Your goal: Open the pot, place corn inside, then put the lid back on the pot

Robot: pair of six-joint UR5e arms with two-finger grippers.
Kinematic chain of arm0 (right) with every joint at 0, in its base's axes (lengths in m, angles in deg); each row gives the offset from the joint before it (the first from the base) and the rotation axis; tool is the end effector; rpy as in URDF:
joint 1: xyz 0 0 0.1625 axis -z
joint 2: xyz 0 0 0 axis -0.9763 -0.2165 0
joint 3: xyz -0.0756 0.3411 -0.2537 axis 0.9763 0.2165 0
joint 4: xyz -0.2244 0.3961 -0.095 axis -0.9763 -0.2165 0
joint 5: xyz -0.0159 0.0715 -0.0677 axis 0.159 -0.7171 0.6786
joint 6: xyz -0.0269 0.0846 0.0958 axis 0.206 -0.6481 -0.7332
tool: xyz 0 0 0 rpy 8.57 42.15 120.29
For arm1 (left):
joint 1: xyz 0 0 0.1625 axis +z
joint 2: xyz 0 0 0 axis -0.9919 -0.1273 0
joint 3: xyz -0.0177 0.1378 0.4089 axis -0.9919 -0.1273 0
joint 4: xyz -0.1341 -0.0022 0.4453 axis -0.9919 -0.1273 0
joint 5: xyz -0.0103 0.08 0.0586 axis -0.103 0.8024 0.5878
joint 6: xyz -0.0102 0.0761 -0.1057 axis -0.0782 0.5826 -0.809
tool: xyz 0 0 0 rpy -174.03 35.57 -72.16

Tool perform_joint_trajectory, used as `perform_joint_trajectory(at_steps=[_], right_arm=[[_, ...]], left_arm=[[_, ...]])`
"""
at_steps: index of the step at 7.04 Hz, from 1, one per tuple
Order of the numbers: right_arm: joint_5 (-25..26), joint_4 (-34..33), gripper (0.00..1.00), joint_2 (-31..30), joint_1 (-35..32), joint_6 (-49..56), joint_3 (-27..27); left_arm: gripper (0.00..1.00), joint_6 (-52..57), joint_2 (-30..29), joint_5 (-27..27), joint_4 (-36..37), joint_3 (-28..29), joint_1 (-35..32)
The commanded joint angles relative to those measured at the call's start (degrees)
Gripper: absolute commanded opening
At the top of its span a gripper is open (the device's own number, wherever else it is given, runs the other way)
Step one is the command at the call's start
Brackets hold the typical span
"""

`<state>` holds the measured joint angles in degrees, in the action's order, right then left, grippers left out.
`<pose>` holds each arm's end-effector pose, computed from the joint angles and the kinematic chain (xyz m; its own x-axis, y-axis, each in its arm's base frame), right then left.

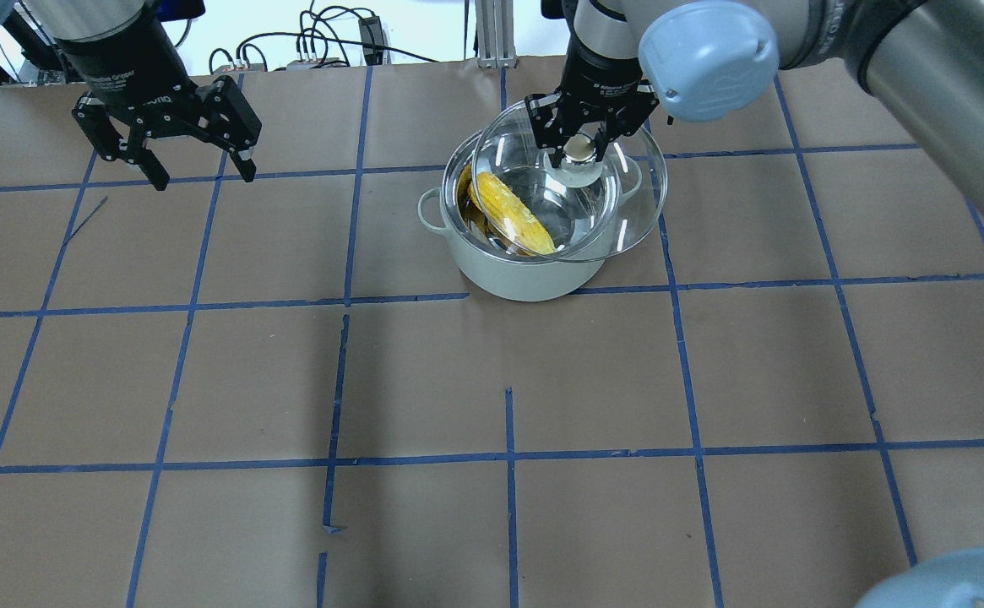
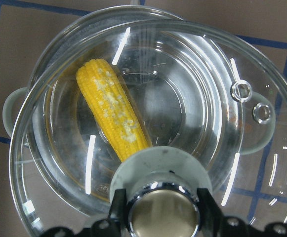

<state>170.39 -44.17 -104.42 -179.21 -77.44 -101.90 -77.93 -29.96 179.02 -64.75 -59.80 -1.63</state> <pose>0.2875 -0.6615 0.3656 -0.9740 -0.1996 -0.1070 -0.1931 0.9788 -0.0679 -0.0747 -0.6137 0.4563 -0.9988 -0.0411 0.0247 -0.0360 0.9828 0.1813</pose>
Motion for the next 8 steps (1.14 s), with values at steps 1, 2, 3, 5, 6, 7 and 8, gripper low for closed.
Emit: perform_joint_trajectory(at_steps=[1,2,3,5,6,7,8], right_arm=[[-0.11,-1.19,0.31,2.87,-0.85,-0.67,0.54],[-0.12,-1.19,0.31,3.49,-0.85,-0.67,0.54],[-0.12,-0.93,0.31,3.75,-0.85,-2.07,1.24],[0.06,-0.05,0.32,4.54,-0.85,-2.69,3.61],[-0.03,-0.05,0.32,4.81,-1.11,-2.87,3.79],[-0.9,-0.14,0.32,5.25,-1.72,-3.65,3.88],[-2.99,-0.22,0.32,5.25,-1.82,-5.05,3.88]], left_arm=[[1.0,-5.08,0.65,0.26,0.0,-1.65,-0.67],[1.0,-4.93,1.35,0.34,0.09,-2.7,-0.67],[1.0,-5.28,1.7,0.25,0.27,-3.76,-0.67],[1.0,-5.72,0.83,0.16,0.36,-4.12,-0.76],[1.0,-5.72,0.83,0.25,0.44,-4.21,-0.85],[1.0,-5.81,0.91,0.25,0.53,-4.12,-1.28],[1.0,-6.33,1.0,0.16,1.4,-4.21,-2.33]])
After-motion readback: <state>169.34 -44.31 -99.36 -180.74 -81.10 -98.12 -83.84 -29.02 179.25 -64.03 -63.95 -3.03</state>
